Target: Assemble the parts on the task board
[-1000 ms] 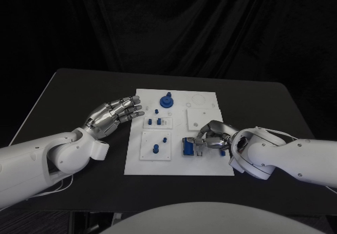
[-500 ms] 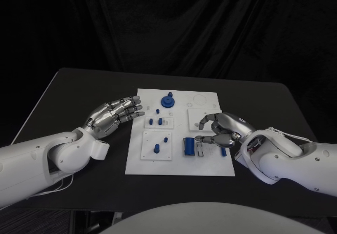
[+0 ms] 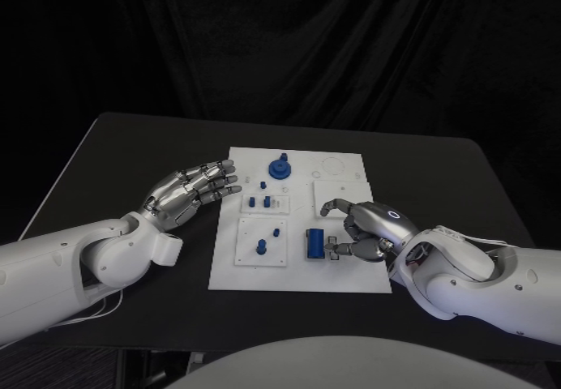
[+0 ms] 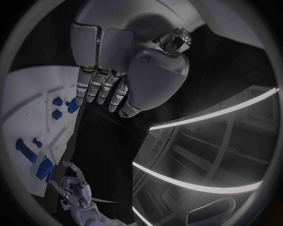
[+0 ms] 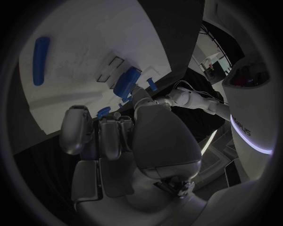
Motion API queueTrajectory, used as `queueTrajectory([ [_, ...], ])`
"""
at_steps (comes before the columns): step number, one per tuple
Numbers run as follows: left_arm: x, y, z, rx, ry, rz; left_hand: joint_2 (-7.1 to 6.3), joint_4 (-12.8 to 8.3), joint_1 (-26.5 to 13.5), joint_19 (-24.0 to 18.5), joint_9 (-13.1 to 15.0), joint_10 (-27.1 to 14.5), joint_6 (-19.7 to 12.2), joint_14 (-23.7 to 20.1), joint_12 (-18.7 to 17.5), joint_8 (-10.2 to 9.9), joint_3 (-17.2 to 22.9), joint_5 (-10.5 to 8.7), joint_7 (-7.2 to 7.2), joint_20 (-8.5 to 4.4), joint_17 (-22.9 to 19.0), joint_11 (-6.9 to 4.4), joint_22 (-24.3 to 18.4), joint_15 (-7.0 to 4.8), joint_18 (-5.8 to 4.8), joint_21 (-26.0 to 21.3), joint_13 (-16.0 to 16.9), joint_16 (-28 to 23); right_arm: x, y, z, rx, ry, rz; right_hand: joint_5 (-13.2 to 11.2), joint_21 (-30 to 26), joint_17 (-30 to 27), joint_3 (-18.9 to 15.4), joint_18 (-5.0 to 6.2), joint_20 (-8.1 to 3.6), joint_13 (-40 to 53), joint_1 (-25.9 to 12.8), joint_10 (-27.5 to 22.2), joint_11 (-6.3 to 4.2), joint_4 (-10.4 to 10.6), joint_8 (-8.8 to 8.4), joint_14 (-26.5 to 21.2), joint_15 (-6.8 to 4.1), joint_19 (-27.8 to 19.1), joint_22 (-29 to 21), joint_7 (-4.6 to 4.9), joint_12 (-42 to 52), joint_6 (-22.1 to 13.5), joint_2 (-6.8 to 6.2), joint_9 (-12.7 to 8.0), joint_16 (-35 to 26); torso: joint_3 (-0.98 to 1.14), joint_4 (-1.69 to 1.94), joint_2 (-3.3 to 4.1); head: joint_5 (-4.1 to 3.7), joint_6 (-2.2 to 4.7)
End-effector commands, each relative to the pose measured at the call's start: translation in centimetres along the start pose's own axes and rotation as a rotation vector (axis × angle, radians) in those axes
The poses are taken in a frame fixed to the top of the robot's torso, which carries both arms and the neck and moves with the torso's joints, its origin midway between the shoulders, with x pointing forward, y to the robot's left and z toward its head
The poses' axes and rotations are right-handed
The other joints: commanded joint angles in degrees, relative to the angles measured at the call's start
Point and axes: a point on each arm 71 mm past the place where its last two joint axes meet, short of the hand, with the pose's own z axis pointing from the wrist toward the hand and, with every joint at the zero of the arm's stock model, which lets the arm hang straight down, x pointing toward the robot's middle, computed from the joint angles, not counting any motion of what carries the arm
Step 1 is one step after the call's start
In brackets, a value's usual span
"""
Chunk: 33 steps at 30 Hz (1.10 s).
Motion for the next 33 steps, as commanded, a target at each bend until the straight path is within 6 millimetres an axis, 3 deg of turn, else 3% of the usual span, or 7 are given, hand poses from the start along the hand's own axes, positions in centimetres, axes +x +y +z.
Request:
queueTrajectory([
  [1, 0.2, 0.0, 0.0, 0.007, 0.010, -0.010, 0.11, 0.04, -0.59, 0.22, 0.04, 0.07, 0.27, -0.20, 0.21, 0.26, 0.21, 0.13, 1.58, -0.01, 0.08, 0.49, 0.02, 0.20, -0.46, -0.22, 0.09, 0.39, 0.6, 0.1, -0.1, 0.005, 0.019, -0.048, -1.30, 0.14, 1.05, -0.69, 0.94, 0.23, 6.56, -0.29, 0.33, -0.06, 0.93, 1.03, 2.02, 0.37, 0.09, 9.51, -0.12, 0.19, -0.46, -1.00, -0.64, 0.05, -0.02, 0.05, 0.01, 0.08, -0.01],
  [9, 0.2, 0.1, 0.0, 0.001, 0.017, -0.015, -0.01, 0.27, -0.82, 0.22, 0.09, 0.44, 0.65, -0.20, 0.81, 0.40, 0.79, 0.13, 1.70, -0.01, 0.08, 0.80, -0.11, 0.17, -0.46, -0.22, 0.16, 0.58, 1.6, 0.1, 0.1, 0.041, 0.047, -0.062, -6.44, -0.08, 0.84, -1.35, 0.96, 0.43, 8.27, -0.88, 2.43, 0.29, 7.80, 5.51, 2.14, 0.68, 0.30, 9.48, 0.26, 1.52, 1.30, -4.36, -4.04, 0.00, -0.01, 0.13, 0.07, -0.06, -0.01],
  [15, 0.2, 0.1, 0.0, -0.003, 0.020, -0.017, -0.01, 0.30, -0.84, 0.23, 0.09, 0.46, 0.66, -0.23, 0.83, 0.41, 0.83, 0.13, 1.71, -0.02, 0.07, 0.82, -0.10, 0.16, -0.45, -0.22, 0.17, 0.54, 1.9, 0.4, 0.4, 0.048, 0.050, -0.063, -9.52, -0.17, 0.85, -2.03, 0.96, 0.60, 9.49, -3.49, 3.69, 0.49, 8.41, 7.78, 2.22, 0.79, 0.40, 9.48, 0.41, 2.35, 1.82, -5.78, -5.13, 0.06, 0.03, -0.09, 0.11, 0.12, -0.01],
  [18, 0.3, 0.2, 0.0, -0.003, 0.021, -0.018, -0.02, 0.36, -0.89, 0.19, 0.09, 0.48, 0.67, -0.26, 0.84, 0.41, 0.91, 0.10, 1.74, -0.02, 0.07, 0.84, -0.18, 0.15, -0.45, -0.23, 0.16, 0.55, 2.0, 0.4, 0.5, 0.053, 0.053, -0.064, -9.51, -0.22, 0.84, -1.90, 0.97, 0.62, 9.56, -3.64, 3.76, 0.55, 8.38, 8.14, 2.23, 0.82, 0.40, 9.47, 0.44, 2.40, 1.89, -5.66, -5.27, 0.07, 0.02, -0.10, 0.11, 0.07, -0.01],
  [22, 0.3, 0.2, 0.1, -0.002, 0.022, -0.019, -0.01, 0.39, -0.91, 0.21, 0.10, 0.48, 0.72, -0.29, 0.82, 0.42, 0.96, 0.10, 1.75, -0.02, 0.06, 0.84, -0.15, 0.15, -0.44, -0.23, 0.16, 0.52, 2.2, 0.4, 0.6, 0.062, 0.065, -0.069, -6.31, -0.54, 0.59, -1.06, 1.03, 0.77, 9.69, -2.94, 3.84, 0.74, 8.08, 10.30, 2.17, 0.99, 0.35, 9.39, 0.47, 2.54, 2.44, -4.42, -5.82, -0.05, -0.03, 0.07, 0.04, -0.06, -0.01],
  [26, 0.3, 0.2, 0.1, -0.003, 0.023, -0.020, -0.01, 0.39, -0.91, 0.21, 0.10, 0.48, 0.72, -0.29, 0.82, 0.42, 0.96, 0.10, 1.75, -0.02, 0.06, 0.84, -0.15, 0.15, -0.44, -0.23, 0.16, 0.52, 2.3, 0.3, 0.7, 0.071, 0.071, -0.074, -2.25, -1.08, 0.27, -0.87, 1.13, 0.86, 9.42, -2.01, 3.46, 0.78, 7.73, 12.22, 2.06, 1.01, 0.19, 9.25, 0.46, 2.45, 2.02, -3.50, -6.80, -0.20, 0.03, -0.04, 0.06, 0.09, -0.01],
  [33, 0.3, 0.3, 0.0, 0.002, 0.025, -0.023, 0.04, 0.54, -0.99, 0.28, 0.12, 0.52, 0.86, -0.32, 0.90, 0.46, 1.22, 0.14, 1.74, -0.02, 0.06, 0.80, -0.08, 0.14, -0.44, -0.21, 0.16, 0.59, 2.3, 0.3, 0.9, 0.069, 0.061, -0.072, 3.18, -1.25, 0.20, -0.55, 1.15, 0.89, 9.50, -0.12, 3.51, 0.80, 6.57, 14.38, 2.03, 1.06, 0.20, 9.25, 0.43, 2.54, 1.76, -2.04, -8.34, -0.18, -0.01, 0.05, 0.01, -0.02, -0.01],
])
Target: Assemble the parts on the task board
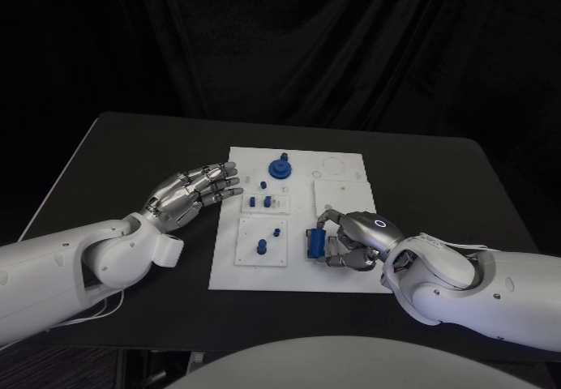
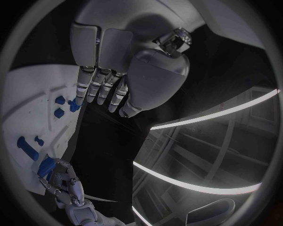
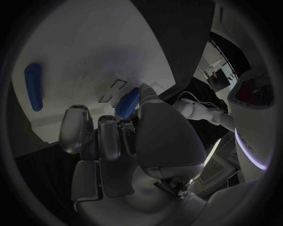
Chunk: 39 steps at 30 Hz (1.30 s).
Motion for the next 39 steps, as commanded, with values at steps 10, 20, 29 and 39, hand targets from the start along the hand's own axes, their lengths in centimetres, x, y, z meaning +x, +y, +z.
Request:
queueTrajectory([
  [10, 0.33, 0.15, -0.04, 0.017, 0.020, -0.020, 0.06, 0.10, -0.55, 0.34, 0.07, 0.07, 0.56, -0.31, 0.33, 0.25, 0.52, 0.16, 1.62, -0.01, 0.08, 0.31, 0.13, 0.13, -0.43, -0.19, 0.09, 0.38, 0.15, 0.13, 0.20, 0.004, -0.010, 0.000, 5.78, -0.01, 0.47, 0.33, 0.63, 0.29, 9.85, 1.37, 0.45, 0.02, -1.27, 2.87, 2.21, 0.37, 0.15, 9.38, -0.15, 0.57, 0.37, 1.86, -1.90, 0.02, -0.01, 0.05, -0.05, 0.02, -0.01],
  [20, 0.21, 0.26, -0.12, 0.010, 0.016, -0.019, 0.08, 0.17, -0.58, 0.32, 0.07, 0.10, 0.61, -0.35, 0.35, 0.27, 0.70, 0.16, 1.62, -0.02, 0.07, 0.30, 0.05, 0.13, -0.42, -0.19, 0.09, 0.35, 0.13, 0.18, 0.15, -0.007, -0.011, 0.017, 12.13, -0.14, 0.33, -0.13, 0.66, 0.25, 9.44, -2.32, 0.00, -0.10, 0.96, 3.96, 2.19, 0.29, 0.16, 9.36, -0.21, 0.42, 1.05, 3.18, -4.33, 0.03, 0.00, 0.07, -0.03, 0.07, -0.01],
  [29, 0.15, 0.39, -0.16, 0.004, 0.015, -0.020, 0.00, 0.24, -0.64, 0.27, 0.06, 0.10, 0.58, -0.38, 0.32, 0.27, 0.78, 0.09, 1.65, -0.02, 0.06, 0.32, -0.05, 0.12, -0.42, -0.21, 0.08, 0.35, 0.18, 0.26, 0.08, -0.014, 0.000, 0.017, 18.85, -1.47, -0.57, 0.39, 0.91, 0.18, 7.11, -5.98, -2.59, -0.18, 1.10, 3.05, 1.78, 0.24, -0.36, 9.00, -0.10, -0.83, 0.07, 3.89, -8.02, -0.46, -0.04, 0.04, -0.06, -0.02, -0.01],
  [39, 0.11, 0.47, -0.21, 0.000, 0.014, -0.021, -0.06, 0.32, -0.71, 0.24, 0.05, 0.12, 0.61, -0.40, 0.37, 0.27, 0.88, 0.01, 1.69, -0.02, 0.06, 0.35, -0.11, 0.12, -0.41, -0.22, 0.08, 0.39, 0.19, 0.22, -0.04, -0.013, 0.008, 0.018, 21.99, -2.63, -1.21, 1.64, 1.13, 0.29, 4.18, -8.12, -5.73, -0.16, 1.06, 1.44, 1.48, 0.29, -0.78, 8.71, 0.06, -2.49, -0.16, 3.98, -11.13, -0.80, -0.01, 0.01, -0.02, 0.12, -0.01],
])
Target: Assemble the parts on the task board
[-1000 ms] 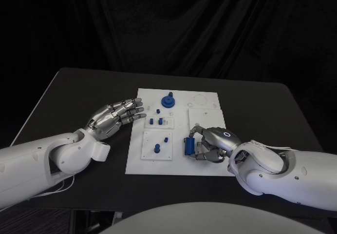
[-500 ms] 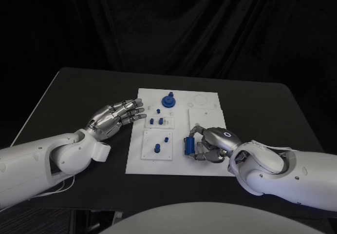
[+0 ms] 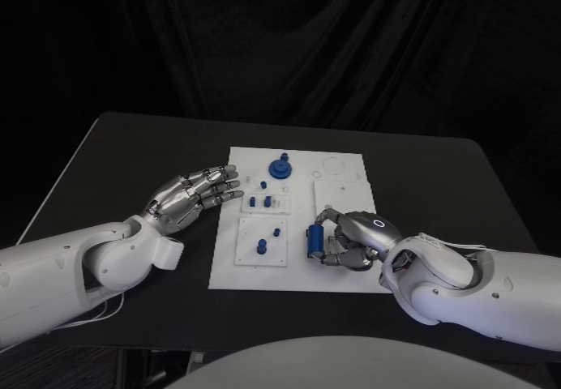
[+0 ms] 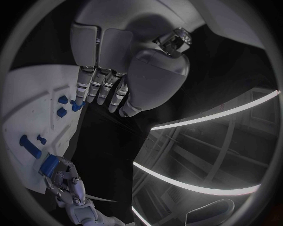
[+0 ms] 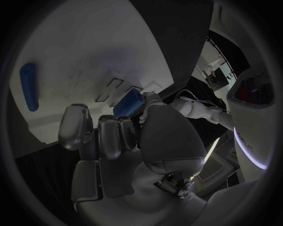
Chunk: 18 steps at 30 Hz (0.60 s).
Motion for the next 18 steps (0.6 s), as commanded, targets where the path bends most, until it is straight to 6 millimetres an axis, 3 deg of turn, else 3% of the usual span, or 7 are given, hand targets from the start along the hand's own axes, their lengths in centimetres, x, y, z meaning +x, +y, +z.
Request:
queueTrajectory([
  [1, 0.16, 0.01, 0.01, 0.008, 0.013, -0.012, -0.07, 0.01, -0.72, 0.24, 0.06, 0.13, 0.21, -0.40, 0.38, 0.28, 0.25, 0.01, 1.69, -0.02, 0.07, 0.36, -0.06, 0.12, -0.41, -0.22, 0.05, 0.40, 0.19, 0.02, -0.15, 0.003, 0.012, 0.007, 1.56, -0.38, -0.19, 0.87, 1.19, -0.14, 3.78, -0.40, -1.33, 0.00, -0.04, -0.77, 1.44, 0.27, -0.41, 8.69, -0.05, -0.83, -0.10, -0.22, -1.20, -0.35, 0.00, -0.04, 0.03, 0.10, -0.01],
  [18, 0.11, 0.10, -0.08, 0.003, 0.011, -0.012, -0.07, 0.01, -0.72, 0.24, 0.06, 0.13, 0.21, -0.40, 0.38, 0.28, 0.25, 0.01, 1.69, -0.02, 0.07, 0.36, -0.06, 0.12, -0.41, -0.22, 0.05, 0.40, 0.23, 0.07, -0.52, 0.010, 0.028, 0.007, 1.42, -1.00, -0.62, 2.11, 1.30, -0.18, 3.12, 0.32, -1.87, -0.06, -0.38, -1.98, 1.26, 0.22, -0.60, 8.54, -0.05, -1.28, -0.07, -1.39, -3.23, -0.57, 0.02, -0.02, 0.04, 0.06, -0.01],
])
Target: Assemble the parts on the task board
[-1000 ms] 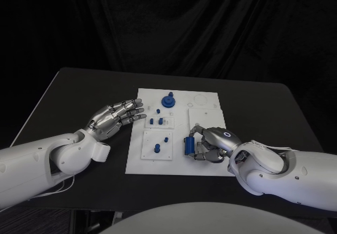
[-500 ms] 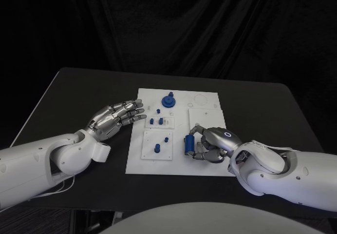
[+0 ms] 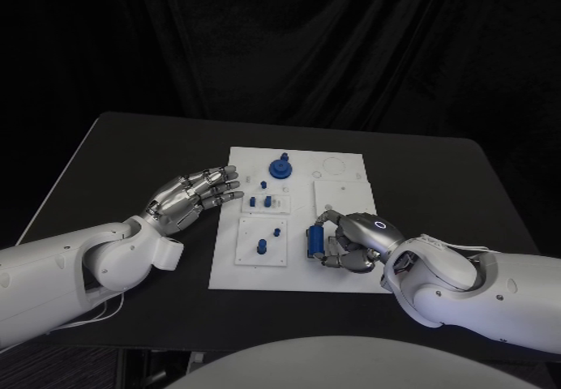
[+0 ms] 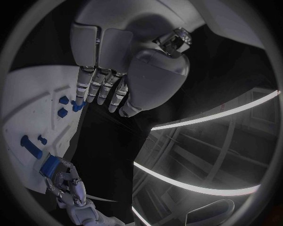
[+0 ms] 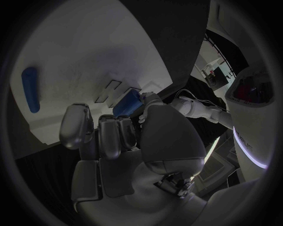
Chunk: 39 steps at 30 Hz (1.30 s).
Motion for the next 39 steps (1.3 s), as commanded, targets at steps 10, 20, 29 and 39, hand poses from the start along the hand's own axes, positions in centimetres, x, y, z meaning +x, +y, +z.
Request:
queueTrajectory([
  [10, 0.2, 0.1, 0.0, 0.003, 0.013, -0.012, -0.19, 0.17, -0.85, 0.23, 0.04, 0.15, 0.19, -0.46, 0.41, 0.28, 0.43, -0.13, 1.75, -0.02, 0.07, 0.40, -0.10, 0.11, -0.41, -0.23, 0.05, 0.41, 0.6, -0.3, -0.1, 0.032, 0.058, -0.017, -6.19, -2.63, -1.69, 1.71, 0.81, 0.29, -1.40, 1.62, -5.27, 0.34, -0.26, -4.22, 0.46, 0.56, -1.34, 7.92, 0.09, -3.17, -2.81, -1.86, -4.67, -1.13, -0.01, -0.01, -0.01, 0.05, -0.01],
  [20, 0.2, 0.1, 0.0, -0.001, 0.014, -0.013, -0.19, 0.17, -0.85, 0.23, 0.04, 0.15, 0.19, -0.46, 0.41, 0.28, 0.43, -0.13, 1.75, -0.02, 0.07, 0.40, -0.10, 0.11, -0.41, -0.23, 0.05, 0.41, 0.7, -0.4, 0.0, 0.043, 0.074, -0.024, -17.31, -5.15, -3.30, 0.54, 1.24, 0.14, -6.04, 1.01, -10.42, -0.17, 0.14, -14.29, -0.40, 0.25, -2.23, 7.34, -0.80, -6.04, -8.71, -2.22, -9.91, -2.05, 0.01, 0.02, 0.00, 0.13, -0.01],
  [29, 0.2, 0.2, 0.0, -0.002, 0.015, -0.014, -0.35, 0.31, -0.98, 0.22, 0.04, 0.16, 0.23, -0.51, 0.43, 0.29, 0.57, -0.28, 1.78, -0.02, 0.07, 0.42, -0.14, 0.10, -0.40, -0.25, 0.05, 0.45, 0.5, -0.4, 0.0, 0.039, 0.040, -0.016, -26.54, -5.32, -3.13, -1.43, 1.23, -0.66, -6.78, -0.19, -10.93, -1.31, 0.50, -19.93, -0.29, -0.66, -2.03, 7.42, -2.27, -6.24, -11.19, -3.77, -12.19, -1.87, 0.01, 0.03, 0.02, 0.26, -0.01],
  [39, 0.1, 0.2, -0.1, 0.002, 0.011, -0.014, -0.35, 0.35, -1.00, 0.21, 0.04, 0.17, 0.26, -0.53, 0.46, 0.30, 0.63, -0.28, 1.78, -0.02, 0.06, 0.43, -0.17, 0.10, -0.40, -0.25, 0.05, 0.43, -1.5, -0.1, -1.2, 0.004, -0.065, 0.025, -32.11, -5.97, -3.56, -2.81, 1.19, -0.30, -6.73, -3.54, -10.81, -0.33, 0.82, -12.04, -0.38, 0.01, -1.97, 7.37, -0.87, -5.86, -4.57, -5.65, -11.55, -2.07, 0.01, 0.06, 0.00, 0.36, -0.01],
])
